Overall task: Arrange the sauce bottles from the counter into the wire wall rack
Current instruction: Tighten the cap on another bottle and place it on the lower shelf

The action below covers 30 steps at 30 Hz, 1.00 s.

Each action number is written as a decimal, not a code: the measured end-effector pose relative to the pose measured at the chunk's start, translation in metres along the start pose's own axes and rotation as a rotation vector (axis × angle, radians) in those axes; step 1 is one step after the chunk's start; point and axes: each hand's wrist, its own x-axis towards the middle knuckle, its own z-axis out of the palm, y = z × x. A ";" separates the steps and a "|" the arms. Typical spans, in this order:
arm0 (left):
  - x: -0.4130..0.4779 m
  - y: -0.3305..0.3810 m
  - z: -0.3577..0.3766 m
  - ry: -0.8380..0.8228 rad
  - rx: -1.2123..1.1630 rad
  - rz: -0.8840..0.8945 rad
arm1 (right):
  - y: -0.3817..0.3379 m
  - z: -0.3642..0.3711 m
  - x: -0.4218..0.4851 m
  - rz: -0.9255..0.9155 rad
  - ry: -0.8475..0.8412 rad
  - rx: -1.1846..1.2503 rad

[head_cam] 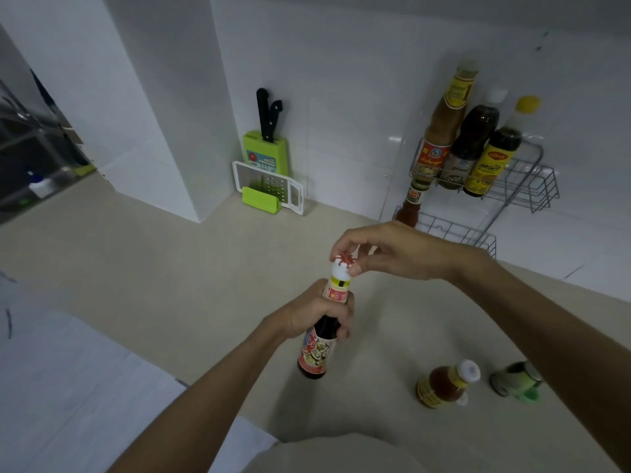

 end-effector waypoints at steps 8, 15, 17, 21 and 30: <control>0.006 0.025 0.007 -0.093 0.085 -0.035 | -0.006 -0.008 -0.019 0.021 0.021 -0.429; 0.024 0.023 0.033 0.622 0.622 -0.012 | -0.003 0.026 -0.014 0.424 0.519 -0.658; 0.022 0.024 0.029 0.479 0.576 -0.031 | -0.003 0.028 -0.017 0.409 0.477 -0.715; 0.019 0.031 0.026 0.241 0.452 -0.040 | -0.006 0.028 -0.025 0.122 0.453 -0.794; 0.032 0.032 0.033 0.383 0.551 -0.021 | -0.004 0.022 -0.030 0.282 0.369 -0.419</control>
